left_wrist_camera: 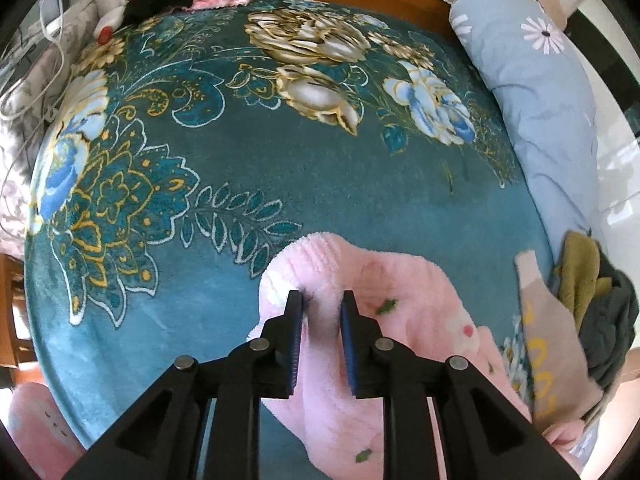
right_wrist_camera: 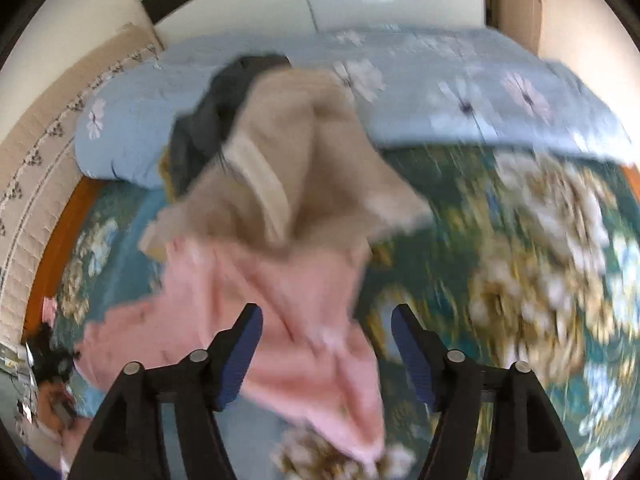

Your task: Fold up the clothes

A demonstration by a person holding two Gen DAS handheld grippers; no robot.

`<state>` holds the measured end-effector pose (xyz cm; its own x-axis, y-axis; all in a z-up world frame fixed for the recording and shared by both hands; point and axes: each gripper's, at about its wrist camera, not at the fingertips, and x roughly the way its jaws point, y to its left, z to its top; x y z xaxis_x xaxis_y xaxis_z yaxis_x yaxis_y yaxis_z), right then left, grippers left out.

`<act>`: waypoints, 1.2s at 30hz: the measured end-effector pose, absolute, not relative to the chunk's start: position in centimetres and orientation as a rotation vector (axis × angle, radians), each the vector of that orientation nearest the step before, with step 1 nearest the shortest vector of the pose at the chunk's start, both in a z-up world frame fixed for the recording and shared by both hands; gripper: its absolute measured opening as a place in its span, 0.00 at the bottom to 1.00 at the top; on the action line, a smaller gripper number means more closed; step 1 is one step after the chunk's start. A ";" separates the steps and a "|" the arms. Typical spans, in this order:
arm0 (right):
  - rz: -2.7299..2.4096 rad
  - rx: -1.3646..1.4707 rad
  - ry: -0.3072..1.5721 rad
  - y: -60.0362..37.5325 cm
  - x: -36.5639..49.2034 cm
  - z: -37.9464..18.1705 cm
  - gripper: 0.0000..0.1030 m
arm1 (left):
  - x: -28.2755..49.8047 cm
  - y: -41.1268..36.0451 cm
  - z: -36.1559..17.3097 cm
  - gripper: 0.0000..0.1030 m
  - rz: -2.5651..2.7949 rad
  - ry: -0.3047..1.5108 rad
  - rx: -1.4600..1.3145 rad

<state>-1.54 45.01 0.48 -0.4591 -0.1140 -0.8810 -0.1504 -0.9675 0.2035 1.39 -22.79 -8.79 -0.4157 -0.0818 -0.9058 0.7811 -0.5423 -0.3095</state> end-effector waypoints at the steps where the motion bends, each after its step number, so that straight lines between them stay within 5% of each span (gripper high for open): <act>1: 2.603 -1.675 0.381 44.6 -0.1 -1.4 0.69 | 1.6 -22.9 -8.8 0.18 -1.996 1.044 1.212; 12: 2.370 -1.822 0.114 40.8 1.7 -11.1 0.67 | 2.9 -22.9 -7.6 0.18 -2.015 1.085 1.145; 17: 2.345 -1.785 0.146 40.9 1.4 -10.0 0.11 | 3.2 -22.4 -6.4 0.18 -2.074 1.044 1.117; 21: 2.444 -1.679 0.210 41.3 1.9 -5.0 0.08 | 3.9 -22.8 -5.8 0.18 -2.077 1.048 1.094; 30: 2.735 -1.136 0.372 47.6 6.7 15.5 0.08 | 4.9 -23.5 -5.4 0.18 -2.050 1.086 1.084; 36: 2.458 -1.404 0.433 53.0 1.2 9.4 0.08 | 4.9 -23.1 -5.0 0.18 -2.079 1.060 1.077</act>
<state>1.15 52.95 9.40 -0.4902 0.0896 -0.8670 -0.3805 -0.9169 0.1204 4.89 -23.08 -4.96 -0.5180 -0.1190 -0.8471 0.7554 -0.5282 -0.3877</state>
